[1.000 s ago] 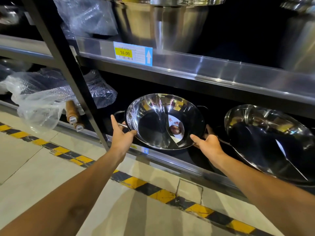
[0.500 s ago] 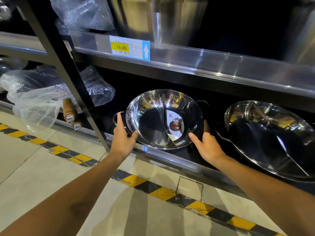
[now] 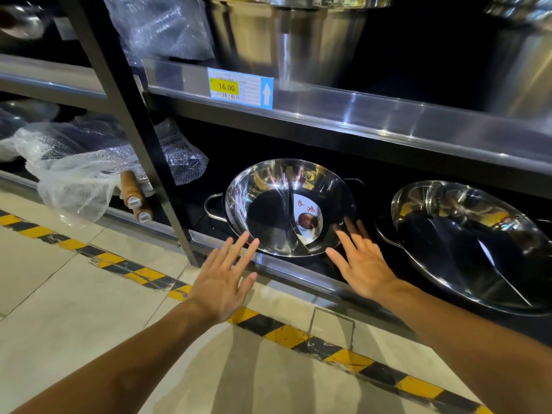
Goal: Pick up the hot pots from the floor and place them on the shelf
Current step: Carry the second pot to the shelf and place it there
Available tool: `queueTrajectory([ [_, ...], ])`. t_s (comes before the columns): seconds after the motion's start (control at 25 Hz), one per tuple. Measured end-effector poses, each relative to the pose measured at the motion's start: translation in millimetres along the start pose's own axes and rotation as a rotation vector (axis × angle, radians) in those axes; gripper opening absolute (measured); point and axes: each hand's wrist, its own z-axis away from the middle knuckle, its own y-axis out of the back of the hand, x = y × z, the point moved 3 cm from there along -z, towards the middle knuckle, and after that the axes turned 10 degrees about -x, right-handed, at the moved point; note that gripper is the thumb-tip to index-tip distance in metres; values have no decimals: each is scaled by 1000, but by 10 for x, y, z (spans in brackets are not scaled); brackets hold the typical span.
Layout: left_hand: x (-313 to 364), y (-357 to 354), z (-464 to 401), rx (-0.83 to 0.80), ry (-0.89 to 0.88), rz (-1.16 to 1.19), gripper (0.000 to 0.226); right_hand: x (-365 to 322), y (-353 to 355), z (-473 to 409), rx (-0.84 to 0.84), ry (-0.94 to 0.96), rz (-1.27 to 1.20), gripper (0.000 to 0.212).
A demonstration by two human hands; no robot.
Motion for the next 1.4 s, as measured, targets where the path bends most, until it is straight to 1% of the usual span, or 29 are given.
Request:
queueTrajectory([
  [0.08, -67, 19, -101, -11, 43, -65, 66, -4, -8, -80, -5, -13, 5, 68],
  [0.28, -153, 69, -403, -54, 160, 12, 65, -39, -46, -285, -4, -5, -38, 81],
  [0.44, -152, 75, -542, -61, 195, 31, 68, -73, -44, -339, -23, -2, -54, 82],
  [0.52, -147, 61, -561, -65, 188, 26, 70, -71, -14, -316, -33, 18, -78, 81],
  [0.6, -132, 86, -529, -2, 159, -15, 74, -31, 37, -253, -11, 43, -113, 77],
  [0.64, -101, 113, -501, 62, 117, -49, 73, 1, 57, -219, 16, 47, -110, 74],
  [0.72, 29, 117, -469, 145, -42, -62, 67, 69, 71, -172, 50, 35, -72, 72],
  [0.76, 94, 92, -471, 144, -121, -52, 64, 94, 72, -166, 48, 32, -56, 72],
  [0.8, 131, 58, -484, 124, -164, -58, 61, 111, 76, -166, 46, 35, -49, 71],
  [0.88, 104, 26, -519, 89, -135, -131, 59, 106, 108, -164, 59, 70, -59, 66],
  [0.96, -7, 45, -570, 76, -23, -161, 61, 49, 138, -135, 52, 143, -61, 63],
  [1.04, -121, 92, -623, 48, 123, -85, 62, -38, 122, -103, 16, 223, -25, 64],
  [1.08, -154, 109, -641, 39, 162, -47, 62, -79, 113, -95, 6, 243, -13, 64],
  [1.12, -155, 121, -642, 47, 160, -31, 63, -114, 110, -98, 2, 248, -12, 65],
  [1.2, -75, 124, -595, 78, 43, -34, 63, -153, 99, -103, 1, 242, -6, 66],
  [1.28, 11, 87, -551, 49, -47, -46, 61, -163, 67, -98, -9, 228, 26, 70],
  [1.4, 43, 64, -606, -9, 18, -61, 60, -199, 47, -131, -20, 172, 89, 74],
])
